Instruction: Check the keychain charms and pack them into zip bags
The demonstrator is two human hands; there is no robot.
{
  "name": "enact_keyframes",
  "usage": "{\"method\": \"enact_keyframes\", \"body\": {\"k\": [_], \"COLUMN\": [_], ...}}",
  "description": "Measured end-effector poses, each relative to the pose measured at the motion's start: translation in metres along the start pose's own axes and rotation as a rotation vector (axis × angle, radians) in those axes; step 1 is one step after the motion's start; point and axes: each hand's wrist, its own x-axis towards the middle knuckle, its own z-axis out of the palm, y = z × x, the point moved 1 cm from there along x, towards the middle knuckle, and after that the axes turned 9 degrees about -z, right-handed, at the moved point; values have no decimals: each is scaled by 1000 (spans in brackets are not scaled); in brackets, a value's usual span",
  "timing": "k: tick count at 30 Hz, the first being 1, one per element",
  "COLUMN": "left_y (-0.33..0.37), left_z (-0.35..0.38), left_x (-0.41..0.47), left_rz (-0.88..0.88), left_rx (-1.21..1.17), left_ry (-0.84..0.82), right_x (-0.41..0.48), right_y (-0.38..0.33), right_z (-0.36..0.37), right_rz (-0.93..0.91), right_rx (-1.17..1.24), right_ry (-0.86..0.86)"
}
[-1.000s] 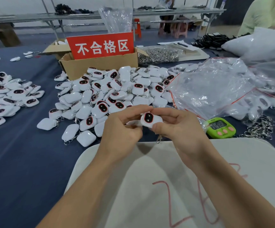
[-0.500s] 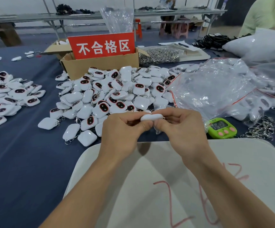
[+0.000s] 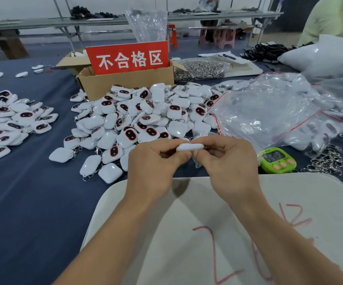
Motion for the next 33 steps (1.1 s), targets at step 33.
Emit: {"method": "enact_keyframes", "body": {"k": [33], "left_y": [7], "left_z": [6], "left_x": [-3], "left_rz": [-159], "left_rx": [-279], "left_ry": [69], "right_x": [3], "right_y": [-2], "right_z": [-2], "right_rz": [163], "right_rx": [177], "right_ry": [-112]}}
